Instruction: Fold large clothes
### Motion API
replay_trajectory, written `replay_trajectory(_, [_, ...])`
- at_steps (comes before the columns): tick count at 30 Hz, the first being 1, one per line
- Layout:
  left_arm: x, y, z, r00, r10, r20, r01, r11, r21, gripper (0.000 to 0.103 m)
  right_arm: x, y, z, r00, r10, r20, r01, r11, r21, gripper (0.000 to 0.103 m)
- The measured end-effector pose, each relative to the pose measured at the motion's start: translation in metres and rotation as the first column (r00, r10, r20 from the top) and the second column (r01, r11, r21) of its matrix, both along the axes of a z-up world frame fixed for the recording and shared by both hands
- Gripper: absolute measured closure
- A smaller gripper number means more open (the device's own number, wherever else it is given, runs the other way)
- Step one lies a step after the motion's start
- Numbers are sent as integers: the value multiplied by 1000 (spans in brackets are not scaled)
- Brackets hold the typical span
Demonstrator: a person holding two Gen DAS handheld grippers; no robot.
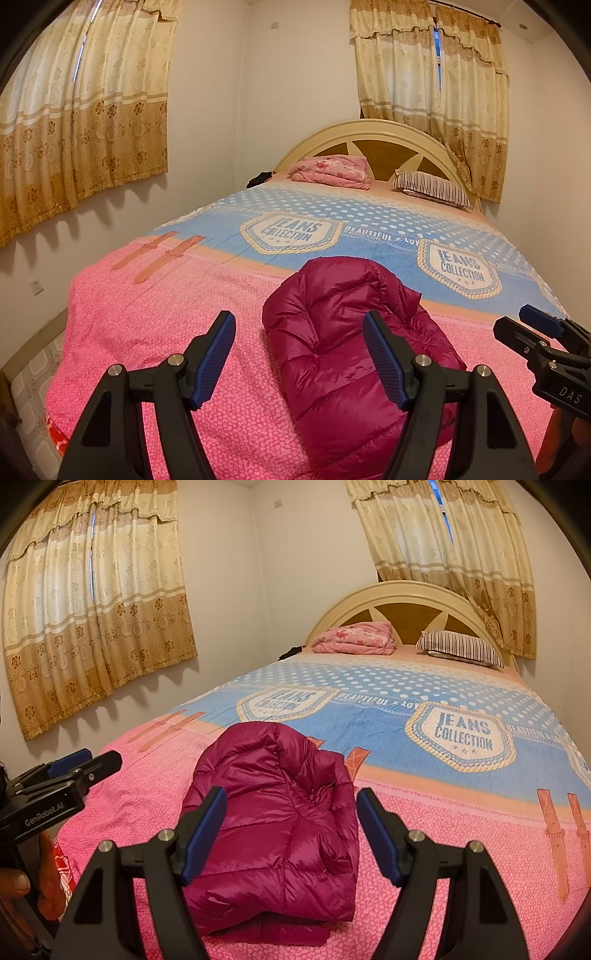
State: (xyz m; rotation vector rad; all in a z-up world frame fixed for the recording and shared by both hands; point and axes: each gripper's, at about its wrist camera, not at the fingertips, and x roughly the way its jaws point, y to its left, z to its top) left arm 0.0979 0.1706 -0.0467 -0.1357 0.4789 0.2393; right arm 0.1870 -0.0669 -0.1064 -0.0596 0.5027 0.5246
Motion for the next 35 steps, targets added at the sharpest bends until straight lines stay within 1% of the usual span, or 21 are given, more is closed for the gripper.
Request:
replay_trajectory(10, [-1,0,2,1000,19,8,-19,1000,17,24,-2,0,1,1000,3,10,-3,1000,1,27])
replay_trajectory(19, [-1,0,1,1000,20,2,-20,1000,10,22,-2,1,2,1000,4,9,-4,1000,0,27])
replay_trajectory(25, [1,2,-1,1000,13,-7,-13,1000,-8,22,-3,6,3,1000,9,9,-9,1000,-4,27])
replay_trajectory(27, [2,0,-3,1000,22,-8,-21,1000,11,21,-3,6,2,1000,10,6,-10,1000,-4,27])
replay_trajectory(29, [1,-2,-4,999,38,-2,-38,999,37,18,-3,7,1,1000,12,4,-12,1000,-7,27])
replay_trajectory(33, [-1,-8,-4,999,42,13,-43,996,73,18,-4,8,0,1000,14,2,-14,1000,-11,27])
replay_trajectory(35, [-1,-9,-4,999,38,13,-39,996,75,18,-4,8,0,1000,14,1,-14,1000,-10,27])
